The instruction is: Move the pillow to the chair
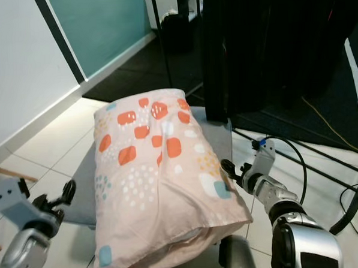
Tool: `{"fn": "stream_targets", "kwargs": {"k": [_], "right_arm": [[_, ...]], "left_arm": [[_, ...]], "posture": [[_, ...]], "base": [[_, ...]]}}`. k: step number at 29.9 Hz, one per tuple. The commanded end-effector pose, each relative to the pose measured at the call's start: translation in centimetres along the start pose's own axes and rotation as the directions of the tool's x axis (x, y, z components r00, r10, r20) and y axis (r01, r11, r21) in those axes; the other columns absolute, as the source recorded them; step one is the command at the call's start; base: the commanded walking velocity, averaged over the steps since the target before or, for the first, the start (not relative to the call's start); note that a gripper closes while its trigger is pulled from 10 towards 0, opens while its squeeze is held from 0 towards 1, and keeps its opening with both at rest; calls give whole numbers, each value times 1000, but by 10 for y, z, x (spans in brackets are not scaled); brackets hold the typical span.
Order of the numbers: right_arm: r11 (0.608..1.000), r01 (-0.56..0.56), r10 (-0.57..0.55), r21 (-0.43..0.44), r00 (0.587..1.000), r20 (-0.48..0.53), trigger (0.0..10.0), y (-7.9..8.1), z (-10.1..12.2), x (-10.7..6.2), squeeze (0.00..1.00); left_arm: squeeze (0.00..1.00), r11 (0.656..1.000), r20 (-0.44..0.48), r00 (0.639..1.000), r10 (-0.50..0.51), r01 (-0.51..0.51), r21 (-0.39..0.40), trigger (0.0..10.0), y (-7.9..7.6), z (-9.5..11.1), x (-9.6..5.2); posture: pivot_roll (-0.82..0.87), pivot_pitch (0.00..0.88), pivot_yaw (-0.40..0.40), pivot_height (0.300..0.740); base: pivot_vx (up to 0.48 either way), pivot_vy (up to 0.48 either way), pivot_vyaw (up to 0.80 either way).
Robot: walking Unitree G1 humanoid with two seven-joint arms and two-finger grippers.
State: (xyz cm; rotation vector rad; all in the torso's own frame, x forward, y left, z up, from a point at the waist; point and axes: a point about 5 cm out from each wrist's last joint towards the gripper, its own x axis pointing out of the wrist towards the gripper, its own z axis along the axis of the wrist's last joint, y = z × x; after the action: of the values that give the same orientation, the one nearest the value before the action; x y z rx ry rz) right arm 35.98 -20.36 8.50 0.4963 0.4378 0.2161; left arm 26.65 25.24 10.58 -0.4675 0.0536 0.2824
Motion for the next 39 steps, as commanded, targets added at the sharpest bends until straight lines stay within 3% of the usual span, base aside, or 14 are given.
{"fn": "stream_targets", "kwargs": {"k": [1,8,10,14,15,19,21,26,31,34,35,36,39], "right_arm": [[998,-69,68,-5,997,-45,10000,11,-4,5,0],[988,-157,155,-15,984,-92,10000,25,-6,9,0],[972,-235,231,-11,965,-124,10000,35,-7,11,0],[962,-272,268,-13,953,-144,10000,39,-8,11,0],[943,-333,324,-18,928,-187,10000,46,-10,12,0],[928,-372,361,-16,909,-209,10000,50,-11,11,0],[899,-439,422,-8,870,-254,10000,58,-12,11,0],[877,-481,459,-5,840,-288,10000,66,-13,12,0],[850,-526,492,-19,806,-328,10000,74,-13,12,0],[847,-531,494,-25,803,-333,10000,74,-12,11,0],[844,-536,494,-32,799,-342,10000,73,-12,11,0],[839,-542,497,-40,795,-347,0,72,-12,10,0],[827,-560,511,-44,783,-354,0,71,-11,8,0]], "left_arm": [[0,994,-45,997,55,-59,-90,10000,8,-10,5],[0,987,-82,995,65,-76,-144,10000,4,-16,16],[0,980,-81,994,67,-81,-181,10000,3,-17,22],[0,972,-73,995,67,-81,-219,10000,4,-16,26],[0,955,-57,996,65,-79,-287,10000,7,-16,32],[0,948,-53,997,61,-75,-309,10000,7,-17,35],[0,926,-77,997,14,-42,-376,10000,3,-25,39],[0,899,-122,991,-54,-6,-439,10000,-8,-38,42],[0,822,-142,980,-140,35,-568,10000,-22,-48,46],[0,801,-138,976,-166,52,-596,10000,-25,-49,46],[0,778,-134,971,-199,73,-624,10000,-29,-49,46],[0,756,-132,964,-232,93,-648,10000,-32,-50,46],[0,729,-137,947,-291,127,-672,10000,-37,-51,44]], "posture": [[-35,222,26,515],[-72,253,16,515],[-91,264,10,515],[-99,269,5,515],[-120,281,-12,515],[-130,290,-20,515],[-137,296,-34,515],[-145,296,-41,515],[-154,289,-50,515],[-157,286,-52,515],[-159,284,-51,515],[-160,280,-52,515],[-159,277,-53,515]], "base": [[0,0,0],[0,0,0],[0,0,0],[0,0,0],[0,0,0],[0,0,0],[0,0,0],[0,0,0],[0,0,0],[0,0,0],[0,0,0],[0,0,0],[0,0,0]]}}
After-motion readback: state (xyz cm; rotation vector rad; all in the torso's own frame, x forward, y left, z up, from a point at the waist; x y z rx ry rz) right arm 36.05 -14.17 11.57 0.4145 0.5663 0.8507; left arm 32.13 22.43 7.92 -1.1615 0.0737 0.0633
